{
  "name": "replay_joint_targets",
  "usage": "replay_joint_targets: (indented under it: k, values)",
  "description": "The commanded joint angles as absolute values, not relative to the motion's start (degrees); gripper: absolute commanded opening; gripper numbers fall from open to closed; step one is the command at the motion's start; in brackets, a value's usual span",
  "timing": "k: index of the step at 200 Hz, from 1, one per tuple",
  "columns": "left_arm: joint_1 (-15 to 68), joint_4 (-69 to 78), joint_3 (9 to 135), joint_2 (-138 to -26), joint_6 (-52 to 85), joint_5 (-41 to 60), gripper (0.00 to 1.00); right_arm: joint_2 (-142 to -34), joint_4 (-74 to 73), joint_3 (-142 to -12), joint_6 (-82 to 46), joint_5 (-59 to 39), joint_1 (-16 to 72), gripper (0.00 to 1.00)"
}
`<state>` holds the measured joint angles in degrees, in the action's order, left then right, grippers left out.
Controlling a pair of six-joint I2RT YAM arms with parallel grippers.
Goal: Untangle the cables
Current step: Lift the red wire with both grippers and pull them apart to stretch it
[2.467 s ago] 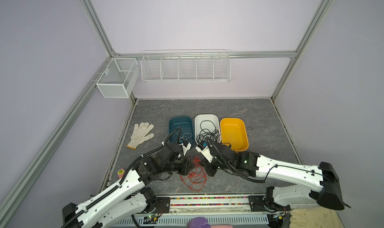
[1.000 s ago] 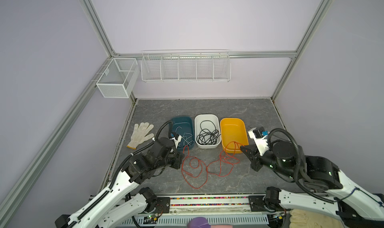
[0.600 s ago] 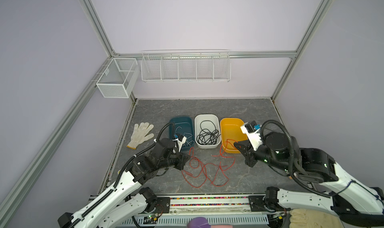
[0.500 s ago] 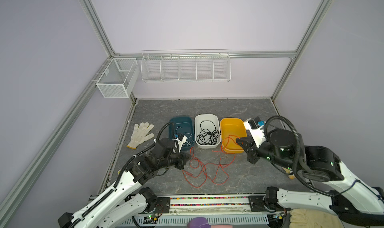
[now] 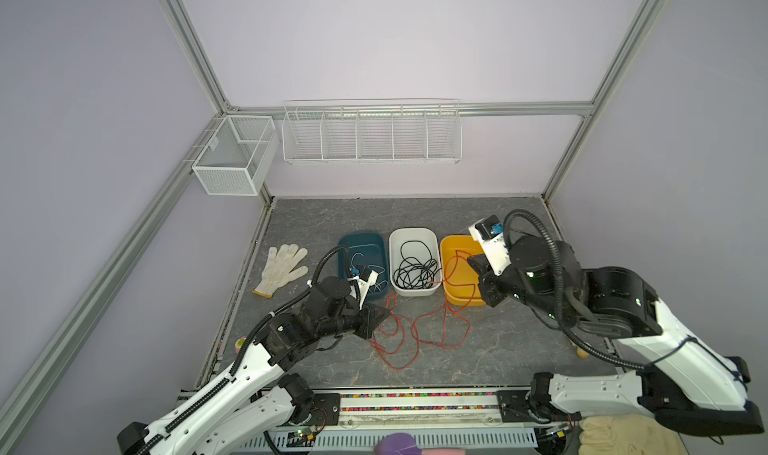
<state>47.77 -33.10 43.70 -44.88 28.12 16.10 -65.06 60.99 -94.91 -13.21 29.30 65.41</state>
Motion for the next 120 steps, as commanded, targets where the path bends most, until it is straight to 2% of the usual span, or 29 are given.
replay_joint_targets:
  k: [1, 45, 120]
  values:
    - [49.9, -32.5, 45.9, -44.7, 28.9, 14.8, 0.00, -63.1, 57.2, -94.9, -11.7, 24.4, 65.0, 0.06]
    - [52.1, -36.9, 57.0, -43.6, 29.1, 9.9, 0.00, -61.6, 56.8, -91.7, -12.9, 25.0, 64.1, 0.06]
    - [52.1, -52.3, 88.0, -52.5, 24.5, 7.8, 0.00, -50.8, 49.3, -71.6, -19.6, 22.8, 59.9, 0.06]
